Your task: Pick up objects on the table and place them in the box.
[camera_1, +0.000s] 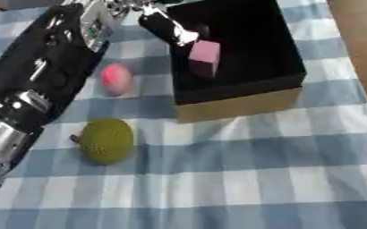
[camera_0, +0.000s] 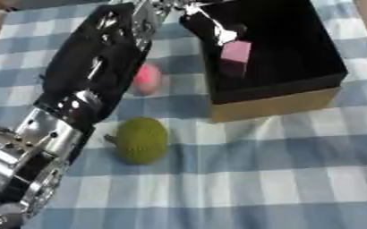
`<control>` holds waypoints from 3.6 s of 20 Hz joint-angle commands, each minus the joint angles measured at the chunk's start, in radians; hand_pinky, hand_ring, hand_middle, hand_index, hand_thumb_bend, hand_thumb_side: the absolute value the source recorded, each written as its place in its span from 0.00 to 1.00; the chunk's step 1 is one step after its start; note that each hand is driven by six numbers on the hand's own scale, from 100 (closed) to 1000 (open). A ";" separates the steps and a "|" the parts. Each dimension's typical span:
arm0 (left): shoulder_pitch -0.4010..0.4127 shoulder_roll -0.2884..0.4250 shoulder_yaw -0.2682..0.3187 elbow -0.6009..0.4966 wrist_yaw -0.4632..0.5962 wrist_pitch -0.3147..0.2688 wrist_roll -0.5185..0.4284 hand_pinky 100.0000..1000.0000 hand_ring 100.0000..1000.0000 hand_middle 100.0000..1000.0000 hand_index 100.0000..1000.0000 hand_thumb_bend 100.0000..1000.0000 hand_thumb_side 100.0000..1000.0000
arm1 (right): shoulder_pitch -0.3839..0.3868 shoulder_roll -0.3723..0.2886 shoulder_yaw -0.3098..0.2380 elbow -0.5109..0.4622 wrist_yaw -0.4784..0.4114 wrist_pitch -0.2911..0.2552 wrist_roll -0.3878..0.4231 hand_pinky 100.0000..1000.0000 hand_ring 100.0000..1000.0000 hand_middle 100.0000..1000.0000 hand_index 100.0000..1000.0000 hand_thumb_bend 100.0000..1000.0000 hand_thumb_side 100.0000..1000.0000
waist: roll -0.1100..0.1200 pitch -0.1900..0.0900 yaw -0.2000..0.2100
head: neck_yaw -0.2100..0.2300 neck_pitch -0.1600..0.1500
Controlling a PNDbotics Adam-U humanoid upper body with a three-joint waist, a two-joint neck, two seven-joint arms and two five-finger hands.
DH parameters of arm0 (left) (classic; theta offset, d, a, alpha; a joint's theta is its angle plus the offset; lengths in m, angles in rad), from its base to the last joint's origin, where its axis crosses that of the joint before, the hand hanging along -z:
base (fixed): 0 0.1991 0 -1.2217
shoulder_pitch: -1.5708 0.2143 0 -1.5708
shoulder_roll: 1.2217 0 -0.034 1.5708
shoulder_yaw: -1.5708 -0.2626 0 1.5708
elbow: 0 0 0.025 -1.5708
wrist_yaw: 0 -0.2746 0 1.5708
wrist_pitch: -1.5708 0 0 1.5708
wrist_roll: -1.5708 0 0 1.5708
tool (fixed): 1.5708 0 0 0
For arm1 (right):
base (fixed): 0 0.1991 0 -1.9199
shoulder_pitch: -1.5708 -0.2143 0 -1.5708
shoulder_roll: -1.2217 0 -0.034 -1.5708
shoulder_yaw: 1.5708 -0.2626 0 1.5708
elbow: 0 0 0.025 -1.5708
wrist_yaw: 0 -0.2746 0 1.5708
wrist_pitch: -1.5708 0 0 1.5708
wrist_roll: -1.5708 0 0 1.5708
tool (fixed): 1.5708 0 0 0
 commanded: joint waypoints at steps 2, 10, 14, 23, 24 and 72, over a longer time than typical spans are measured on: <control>-0.012 0.088 -0.010 -0.093 0.058 -0.016 0.021 0.91 0.88 0.79 0.92 0.00 0.23 | 0.007 -0.026 -0.010 -0.010 0.011 0.003 -0.003 0.94 1.00 0.28 0.92 0.00 0.41 | 0.007 -0.052 0.015 | -0.018 0.017; 0.095 0.211 -0.074 -0.253 0.179 -0.032 -0.016 0.91 0.87 0.78 0.91 0.00 0.30 | 0.027 -0.030 -0.021 -0.010 0.032 -0.009 -0.023 0.94 1.00 0.28 0.91 0.00 0.41 | 0.005 -0.059 0.045 | -0.048 0.034; 0.141 0.250 -0.117 -0.285 0.243 -0.019 -0.076 0.91 0.87 0.78 0.91 0.00 0.36 | 0.029 -0.032 -0.021 -0.010 0.034 -0.011 -0.031 0.94 1.00 0.29 0.91 0.00 0.41 | 0.003 -0.060 0.050 | -0.053 0.034; 0.184 0.326 -0.186 -0.301 0.344 0.001 -0.222 0.91 0.87 0.77 0.89 0.18 0.42 | 0.030 -0.030 -0.023 -0.010 0.040 -0.013 -0.035 0.94 1.00 0.28 0.92 0.00 0.41 | 0.001 -0.056 0.052 | -0.055 0.041; 0.186 0.332 -0.189 -0.299 0.340 -0.002 -0.237 0.91 0.87 0.77 0.89 0.18 0.42 | 0.030 -0.029 -0.023 -0.010 0.041 -0.013 -0.035 0.94 1.00 0.28 0.91 0.00 0.41 | 0.001 -0.055 0.053 | -0.054 0.041; 0.267 0.314 -0.216 -0.113 0.146 -0.153 -0.325 0.84 0.80 0.72 0.87 0.40 0.56 | 0.022 -0.023 -0.022 -0.010 0.039 0.001 -0.044 0.94 1.00 0.28 0.92 0.00 0.41 | -0.009 -0.047 0.039 | -0.049 0.059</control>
